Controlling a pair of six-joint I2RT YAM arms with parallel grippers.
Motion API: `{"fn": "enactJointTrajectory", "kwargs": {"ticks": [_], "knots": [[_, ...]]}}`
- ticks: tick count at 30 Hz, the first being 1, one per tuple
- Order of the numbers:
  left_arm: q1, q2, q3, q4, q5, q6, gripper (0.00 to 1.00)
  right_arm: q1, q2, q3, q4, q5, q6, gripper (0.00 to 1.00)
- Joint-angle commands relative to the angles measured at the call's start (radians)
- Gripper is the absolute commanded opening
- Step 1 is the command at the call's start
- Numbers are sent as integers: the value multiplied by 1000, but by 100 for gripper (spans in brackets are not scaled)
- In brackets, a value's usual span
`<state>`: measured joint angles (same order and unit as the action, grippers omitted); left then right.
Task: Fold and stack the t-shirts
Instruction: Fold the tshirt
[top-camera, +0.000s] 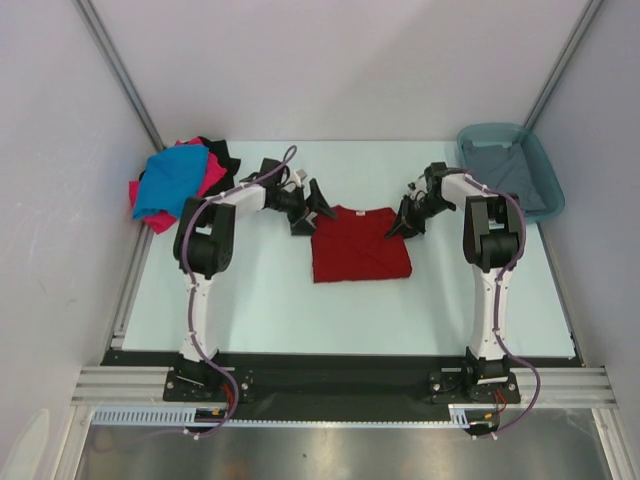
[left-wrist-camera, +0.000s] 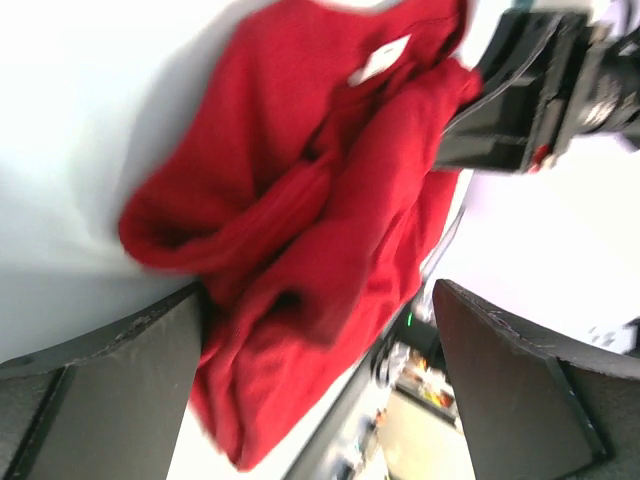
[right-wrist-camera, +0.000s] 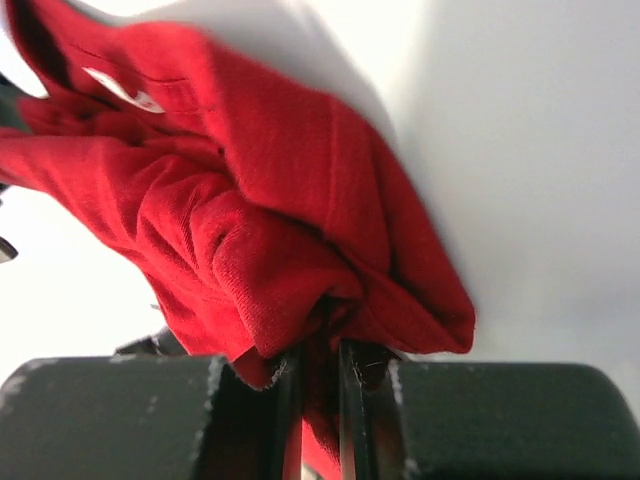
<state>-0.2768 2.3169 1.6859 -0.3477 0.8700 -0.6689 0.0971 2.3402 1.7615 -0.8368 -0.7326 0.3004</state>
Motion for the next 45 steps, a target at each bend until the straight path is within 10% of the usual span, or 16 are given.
{"fn": "enactJointTrajectory", "kwargs": {"ticks": [1, 6, 8, 12, 22, 45], "knots": [[-13, -128, -112, -192, 0, 153, 100, 12, -96, -109, -168, 67, -82, 3], [-16, -214, -227, -309, -2, 247, 100, 16, -209, -243, -203, 62, -109, 5], [-19, -240, -256, -306, -17, 276, 100, 19, -243, -273, -186, 90, -103, 36], [-21, -274, -250, -277, -28, 270, 100, 18, -306, -232, -171, 163, -72, 63], [-35, -251, -52, -241, -72, 235, 100, 13, -366, -17, -214, 447, -40, 79], [-73, -261, -23, -255, -77, 215, 100, 62, -341, -116, -148, 441, -107, 46]]}}
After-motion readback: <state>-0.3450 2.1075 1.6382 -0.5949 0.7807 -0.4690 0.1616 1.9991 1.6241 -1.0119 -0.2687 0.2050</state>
